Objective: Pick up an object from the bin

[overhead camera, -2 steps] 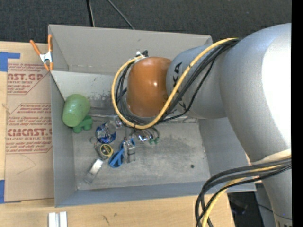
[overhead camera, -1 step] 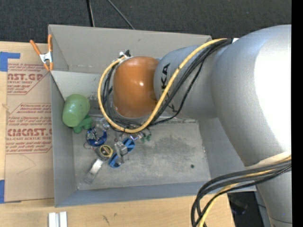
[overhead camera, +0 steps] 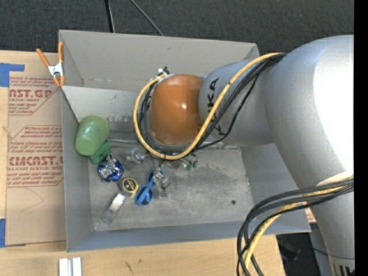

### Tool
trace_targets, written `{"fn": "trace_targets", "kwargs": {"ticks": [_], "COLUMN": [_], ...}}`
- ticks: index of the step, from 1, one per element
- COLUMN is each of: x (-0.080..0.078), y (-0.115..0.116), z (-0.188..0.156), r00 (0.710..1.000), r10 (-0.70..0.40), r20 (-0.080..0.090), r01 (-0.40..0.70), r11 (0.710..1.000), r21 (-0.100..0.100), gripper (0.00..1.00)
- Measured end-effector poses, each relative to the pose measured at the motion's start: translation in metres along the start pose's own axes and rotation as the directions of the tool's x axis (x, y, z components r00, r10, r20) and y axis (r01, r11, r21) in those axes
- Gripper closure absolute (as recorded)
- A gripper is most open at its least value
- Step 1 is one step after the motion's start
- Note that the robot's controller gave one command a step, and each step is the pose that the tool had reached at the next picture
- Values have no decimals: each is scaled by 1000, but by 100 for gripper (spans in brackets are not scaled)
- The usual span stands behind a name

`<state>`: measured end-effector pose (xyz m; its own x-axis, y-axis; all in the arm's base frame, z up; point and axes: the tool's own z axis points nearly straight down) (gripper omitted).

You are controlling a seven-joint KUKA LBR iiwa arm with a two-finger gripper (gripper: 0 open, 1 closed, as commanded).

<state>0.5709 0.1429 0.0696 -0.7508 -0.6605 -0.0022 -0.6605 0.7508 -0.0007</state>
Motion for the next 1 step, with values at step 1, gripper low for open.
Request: {"fn": "trace_targets", "kwargs": {"ticks": [1], "x": [23], "y": [6], "z": [0], "r00": [993], "r10": [-120], "r20": [-1], "r01": [120], "r11": [993], "r21": [-2], "gripper": [0]}}
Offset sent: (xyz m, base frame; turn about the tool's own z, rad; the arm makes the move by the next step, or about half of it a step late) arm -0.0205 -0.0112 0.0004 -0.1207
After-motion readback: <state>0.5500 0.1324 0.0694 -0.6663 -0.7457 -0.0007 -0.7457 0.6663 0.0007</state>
